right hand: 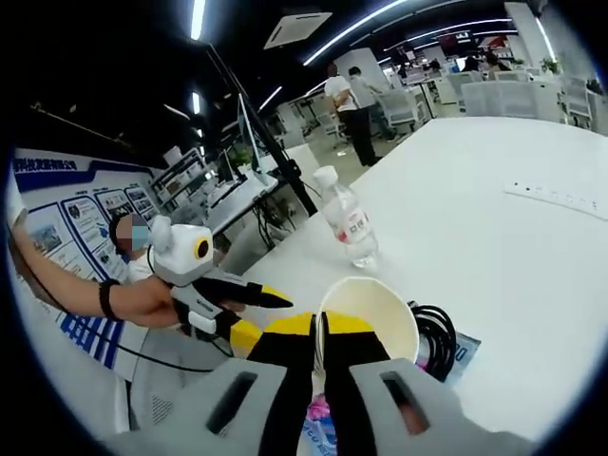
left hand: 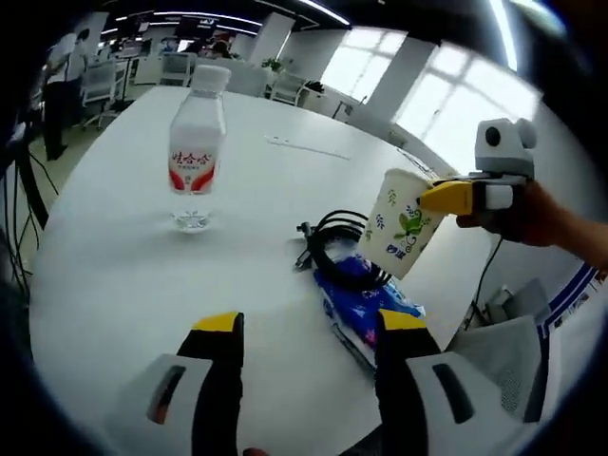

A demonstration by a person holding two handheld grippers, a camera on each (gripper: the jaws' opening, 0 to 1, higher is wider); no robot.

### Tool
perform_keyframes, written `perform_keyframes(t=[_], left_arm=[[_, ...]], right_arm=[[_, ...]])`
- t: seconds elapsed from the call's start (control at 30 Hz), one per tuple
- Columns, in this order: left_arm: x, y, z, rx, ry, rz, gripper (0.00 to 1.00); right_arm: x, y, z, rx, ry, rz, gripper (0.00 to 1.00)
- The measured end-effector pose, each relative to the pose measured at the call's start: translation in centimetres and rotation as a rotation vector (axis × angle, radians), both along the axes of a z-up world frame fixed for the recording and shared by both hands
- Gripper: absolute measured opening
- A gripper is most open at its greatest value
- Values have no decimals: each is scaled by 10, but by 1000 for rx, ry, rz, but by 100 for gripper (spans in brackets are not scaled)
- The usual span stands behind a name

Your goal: Arrange the tabletop items into an orderly group along one side of the table until the central work area is clear of visible clutter.

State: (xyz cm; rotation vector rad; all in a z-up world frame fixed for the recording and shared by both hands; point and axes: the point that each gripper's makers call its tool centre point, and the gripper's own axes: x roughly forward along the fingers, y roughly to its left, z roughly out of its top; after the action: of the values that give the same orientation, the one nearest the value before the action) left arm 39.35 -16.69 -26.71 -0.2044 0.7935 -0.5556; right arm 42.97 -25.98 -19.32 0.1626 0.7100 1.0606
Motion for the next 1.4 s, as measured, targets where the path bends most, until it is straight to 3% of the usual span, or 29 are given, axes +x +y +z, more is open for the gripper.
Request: perform_keyframes(t=[0.37,0.53,1.4], left_arm=[[-3,17,4,76,-39,14,56],[-11,24,-1,158,-45,-14,56],[-26,30,0,120,-36,51,55]], right_arm=[[11,-11,-13,-56,-19,27,0],[17,-11,-17,-78,-26,41,0],[55,37,-18,-91,-80,98,0]])
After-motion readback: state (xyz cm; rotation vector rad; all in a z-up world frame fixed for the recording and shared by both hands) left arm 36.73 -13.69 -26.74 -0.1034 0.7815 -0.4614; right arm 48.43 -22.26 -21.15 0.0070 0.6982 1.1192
